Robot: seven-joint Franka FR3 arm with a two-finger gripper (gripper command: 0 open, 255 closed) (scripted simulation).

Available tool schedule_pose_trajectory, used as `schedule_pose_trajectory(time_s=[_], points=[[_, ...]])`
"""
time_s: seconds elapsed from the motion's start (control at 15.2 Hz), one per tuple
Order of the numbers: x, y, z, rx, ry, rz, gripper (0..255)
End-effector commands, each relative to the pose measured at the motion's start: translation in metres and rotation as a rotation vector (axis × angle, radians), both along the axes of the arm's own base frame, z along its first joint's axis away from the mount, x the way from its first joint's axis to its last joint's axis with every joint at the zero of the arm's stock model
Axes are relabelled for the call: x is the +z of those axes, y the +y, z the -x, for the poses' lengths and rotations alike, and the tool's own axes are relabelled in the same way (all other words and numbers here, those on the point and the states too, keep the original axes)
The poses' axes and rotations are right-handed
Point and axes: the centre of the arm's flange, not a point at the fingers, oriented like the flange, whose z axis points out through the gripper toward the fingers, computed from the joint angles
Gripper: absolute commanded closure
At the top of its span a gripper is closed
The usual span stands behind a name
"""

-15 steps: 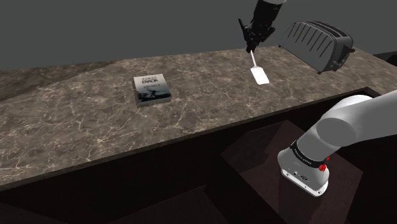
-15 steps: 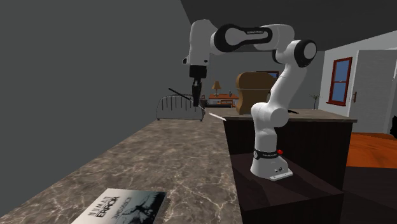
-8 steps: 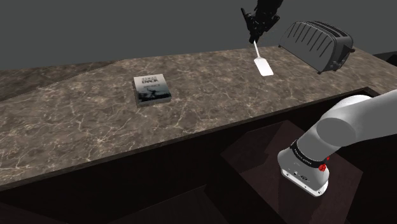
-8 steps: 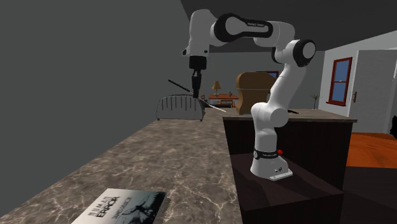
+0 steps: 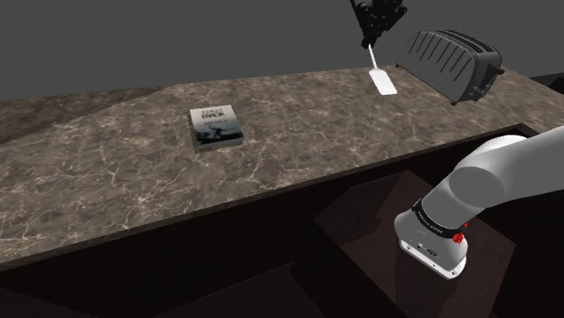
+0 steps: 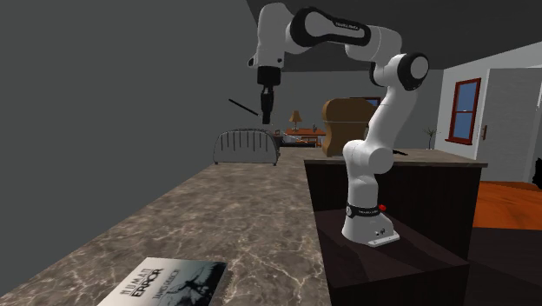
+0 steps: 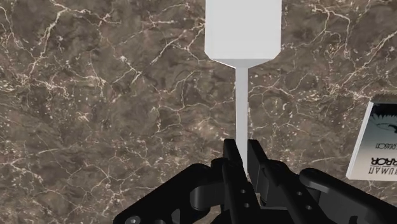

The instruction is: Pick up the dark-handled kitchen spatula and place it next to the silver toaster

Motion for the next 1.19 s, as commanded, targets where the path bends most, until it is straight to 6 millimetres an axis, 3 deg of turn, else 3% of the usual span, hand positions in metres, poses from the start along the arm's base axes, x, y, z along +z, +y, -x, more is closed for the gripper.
schedule_pose_trajectory(time_s=[0.0,1.12], points=[[0.000,-0.024,0.001,0.000,0.000,0.000,255],[0.000,-0.248,0.005,0.000,0.000,0.000,255]])
